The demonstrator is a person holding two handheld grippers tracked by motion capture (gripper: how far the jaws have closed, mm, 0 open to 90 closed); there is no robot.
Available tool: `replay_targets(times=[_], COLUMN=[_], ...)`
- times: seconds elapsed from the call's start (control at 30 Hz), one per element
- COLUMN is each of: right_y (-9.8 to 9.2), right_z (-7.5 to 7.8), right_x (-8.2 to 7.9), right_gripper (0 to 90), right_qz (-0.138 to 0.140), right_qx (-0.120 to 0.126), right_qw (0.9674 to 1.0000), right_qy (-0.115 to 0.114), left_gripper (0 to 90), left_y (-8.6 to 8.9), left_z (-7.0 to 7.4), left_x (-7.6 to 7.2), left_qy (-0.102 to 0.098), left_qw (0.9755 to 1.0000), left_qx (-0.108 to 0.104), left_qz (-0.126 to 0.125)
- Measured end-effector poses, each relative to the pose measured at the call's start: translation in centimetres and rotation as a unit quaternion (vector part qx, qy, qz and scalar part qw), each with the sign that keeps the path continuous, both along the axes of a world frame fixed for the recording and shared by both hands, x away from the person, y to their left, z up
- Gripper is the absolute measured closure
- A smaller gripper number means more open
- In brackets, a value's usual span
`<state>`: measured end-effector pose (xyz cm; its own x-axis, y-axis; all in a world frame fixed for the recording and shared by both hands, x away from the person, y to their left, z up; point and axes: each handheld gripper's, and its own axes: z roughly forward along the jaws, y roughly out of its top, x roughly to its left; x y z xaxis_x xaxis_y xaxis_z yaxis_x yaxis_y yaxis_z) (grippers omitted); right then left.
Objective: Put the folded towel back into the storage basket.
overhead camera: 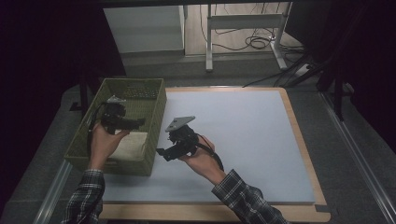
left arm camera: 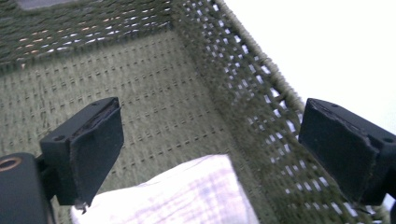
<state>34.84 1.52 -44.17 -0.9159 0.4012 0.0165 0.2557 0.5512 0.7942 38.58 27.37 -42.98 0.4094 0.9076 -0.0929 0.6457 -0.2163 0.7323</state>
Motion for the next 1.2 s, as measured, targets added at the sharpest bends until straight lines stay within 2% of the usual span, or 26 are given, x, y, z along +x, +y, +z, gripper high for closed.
replay_targets(times=[0.3, 0.7, 0.87, 1.2], right_y=[-2.0, -5.6, -7.2, -10.7], right_z=[-0.5, -1.0, -1.1, -1.2], right_x=[0.0, 0.1, 0.2, 0.0], right_gripper=[11.7, 8.2, 7.3, 7.1], right_qz=[0.001, -0.010, -0.020, -0.038], right_qx=[-0.011, -0.013, -0.010, -0.007], right_qw=[0.9999, 0.9999, 0.9997, 0.9992], right_qy=[0.001, 0.004, 0.006, 0.007], left_gripper=[4.6, 2.4, 2.0, 1.4], left_y=[-1.9, -5.4, -7.2, -10.9], left_z=[0.6, 1.4, 1.7, 1.7], left_x=[-0.2, -0.4, -0.4, -0.3], left_qy=[-0.007, -0.019, -0.023, -0.028], left_qw=[0.9997, 0.9986, 0.9978, 0.9959], left_qx=[-0.010, 0.000, 0.009, 0.012], left_qz=[-0.023, -0.049, -0.061, -0.085])
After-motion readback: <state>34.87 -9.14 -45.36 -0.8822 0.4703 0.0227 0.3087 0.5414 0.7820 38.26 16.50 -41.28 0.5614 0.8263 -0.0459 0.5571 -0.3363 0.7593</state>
